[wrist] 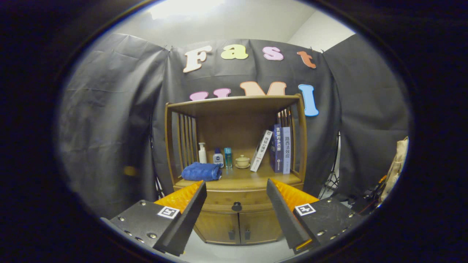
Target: Pull open the drawer, take out the items inside it, and place them on the countertop above the cabinet.
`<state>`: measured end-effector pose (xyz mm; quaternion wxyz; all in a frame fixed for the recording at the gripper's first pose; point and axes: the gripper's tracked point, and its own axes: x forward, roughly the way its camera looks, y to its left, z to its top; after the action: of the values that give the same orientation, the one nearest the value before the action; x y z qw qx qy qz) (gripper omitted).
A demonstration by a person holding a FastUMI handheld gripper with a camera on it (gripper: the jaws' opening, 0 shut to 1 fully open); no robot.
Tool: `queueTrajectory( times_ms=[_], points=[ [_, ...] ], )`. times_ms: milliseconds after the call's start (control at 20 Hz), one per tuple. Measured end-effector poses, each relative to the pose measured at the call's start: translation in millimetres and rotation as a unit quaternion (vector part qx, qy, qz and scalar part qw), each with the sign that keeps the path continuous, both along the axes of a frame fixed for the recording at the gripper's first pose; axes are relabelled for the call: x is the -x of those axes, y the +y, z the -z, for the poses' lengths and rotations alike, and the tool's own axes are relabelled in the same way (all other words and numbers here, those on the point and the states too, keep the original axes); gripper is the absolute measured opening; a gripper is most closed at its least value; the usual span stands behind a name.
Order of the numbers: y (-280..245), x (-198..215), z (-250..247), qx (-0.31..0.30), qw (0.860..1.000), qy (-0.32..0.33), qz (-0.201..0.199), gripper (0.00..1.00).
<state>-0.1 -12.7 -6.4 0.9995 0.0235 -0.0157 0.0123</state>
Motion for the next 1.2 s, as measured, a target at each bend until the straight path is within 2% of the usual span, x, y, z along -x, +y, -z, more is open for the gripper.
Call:
queueTrajectory(
  times_ms=[750,950,1200],
  points=[
    [1.3,-24.0,34.1,0.0,1.0,0.011,-0.001,0.99],
    [-4.5,-39.8,39.3,0.007,1.0,0.002,0.008,0.99],
    [2.0,-71.1,54.2,-0.007,1.0,-0.013,0.001,0.99]
  ],
)
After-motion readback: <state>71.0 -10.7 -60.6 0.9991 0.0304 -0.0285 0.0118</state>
